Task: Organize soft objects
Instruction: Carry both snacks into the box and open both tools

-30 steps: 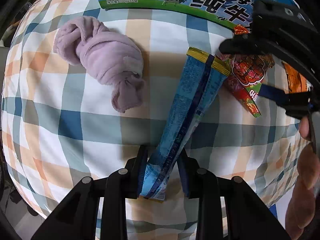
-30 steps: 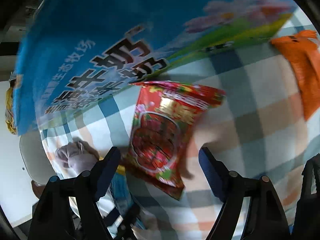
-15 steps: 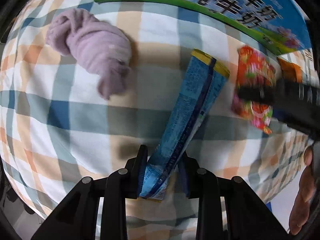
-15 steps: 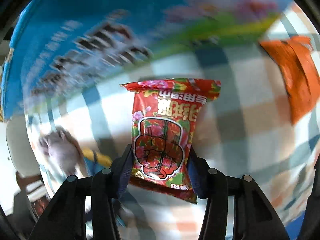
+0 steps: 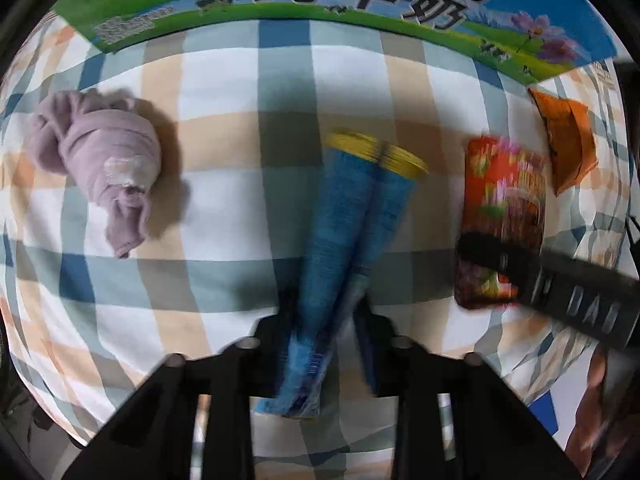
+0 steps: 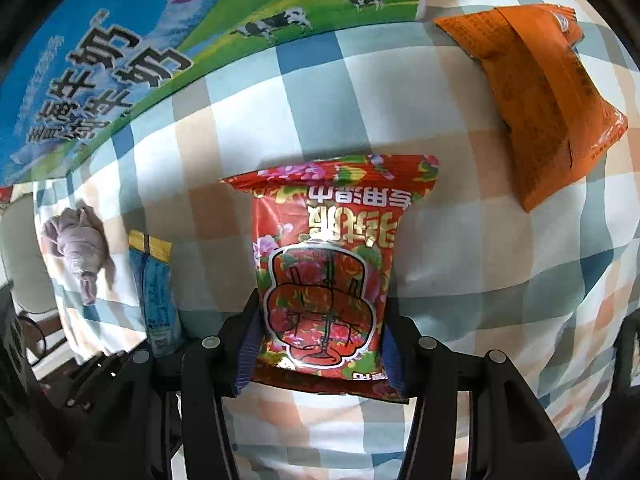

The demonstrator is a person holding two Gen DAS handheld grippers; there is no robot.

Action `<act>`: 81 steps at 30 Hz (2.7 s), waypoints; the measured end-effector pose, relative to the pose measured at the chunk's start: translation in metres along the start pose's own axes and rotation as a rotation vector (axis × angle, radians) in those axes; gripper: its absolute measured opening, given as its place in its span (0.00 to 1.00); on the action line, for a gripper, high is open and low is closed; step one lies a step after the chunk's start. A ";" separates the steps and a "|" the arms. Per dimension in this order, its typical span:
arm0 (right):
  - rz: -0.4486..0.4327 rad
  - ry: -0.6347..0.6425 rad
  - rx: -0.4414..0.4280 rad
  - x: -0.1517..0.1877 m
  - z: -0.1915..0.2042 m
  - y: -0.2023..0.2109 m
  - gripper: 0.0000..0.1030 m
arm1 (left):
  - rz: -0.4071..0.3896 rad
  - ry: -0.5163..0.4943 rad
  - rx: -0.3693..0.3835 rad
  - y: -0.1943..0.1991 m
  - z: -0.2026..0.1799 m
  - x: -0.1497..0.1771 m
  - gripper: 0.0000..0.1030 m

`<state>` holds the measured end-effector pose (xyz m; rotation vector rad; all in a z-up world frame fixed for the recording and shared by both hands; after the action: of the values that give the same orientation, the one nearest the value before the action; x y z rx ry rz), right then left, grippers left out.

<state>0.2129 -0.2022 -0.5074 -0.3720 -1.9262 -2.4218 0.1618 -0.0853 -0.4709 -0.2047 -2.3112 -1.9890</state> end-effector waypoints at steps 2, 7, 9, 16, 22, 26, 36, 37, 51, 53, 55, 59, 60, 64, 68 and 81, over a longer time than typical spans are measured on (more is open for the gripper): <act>0.038 0.046 0.011 0.011 0.005 -0.001 0.49 | -0.018 0.036 0.019 0.006 0.001 0.003 0.20; 0.082 0.148 0.026 0.036 0.016 -0.002 0.50 | -0.013 0.072 0.032 0.000 0.001 0.011 0.20; 0.070 0.154 0.049 0.036 0.012 -0.003 0.52 | 0.010 0.058 0.007 -0.012 0.000 0.015 0.20; 0.051 0.151 0.070 0.037 0.006 -0.007 0.53 | -0.009 0.038 -0.033 -0.019 -0.010 0.006 0.20; 0.011 0.178 0.134 0.041 0.030 -0.007 0.49 | -0.060 0.045 -0.046 0.002 -0.009 0.010 0.13; 0.001 0.183 0.118 0.050 0.034 0.009 0.48 | -0.098 0.049 -0.013 0.027 -0.015 0.015 0.13; -0.129 0.238 0.019 0.053 0.048 0.114 0.47 | -0.257 0.019 0.114 0.135 -0.040 0.000 0.13; -0.148 0.243 0.008 0.052 0.048 0.126 0.47 | -0.274 0.014 0.127 0.148 -0.040 -0.007 0.13; -0.334 0.271 -0.062 -0.054 0.112 0.240 0.47 | -0.391 -0.003 0.083 0.245 -0.010 -0.166 0.13; -0.326 0.261 -0.060 -0.073 0.116 0.234 0.47 | -0.382 -0.006 0.057 0.243 -0.003 -0.190 0.13; -0.313 0.254 -0.051 -0.089 0.117 0.218 0.47 | -0.368 -0.011 0.033 0.237 0.004 -0.210 0.13; -0.264 0.224 -0.042 -0.117 0.117 0.181 0.47 | -0.291 -0.010 0.013 0.205 0.017 -0.247 0.13; -0.248 0.218 -0.041 -0.125 0.116 0.168 0.47 | -0.273 -0.010 0.012 0.198 0.020 -0.254 0.13; -0.195 0.194 -0.030 -0.145 0.116 0.134 0.47 | -0.200 -0.013 -0.005 0.163 0.028 -0.280 0.13; -0.148 0.174 -0.024 -0.158 0.113 0.102 0.47 | -0.146 -0.021 -0.014 0.136 0.030 -0.296 0.13; -0.053 0.159 0.004 -0.168 0.102 0.052 0.48 | -0.057 -0.002 -0.028 0.098 0.038 -0.311 0.19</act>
<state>0.4024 -0.1378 -0.4698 -0.1254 -1.8968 -2.3978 0.4853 -0.0473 -0.4285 -0.1441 -2.3169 -2.0491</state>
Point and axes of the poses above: each gripper's, at about its wrist camera, not at the fingertips, and y roughly against the way its jaws point, z to its left, x to its underside, the point moved 10 cm from there along -y, roughly the way its jaws point, and after that the axes turned 3 degrees about y, right-handed, at the moved point
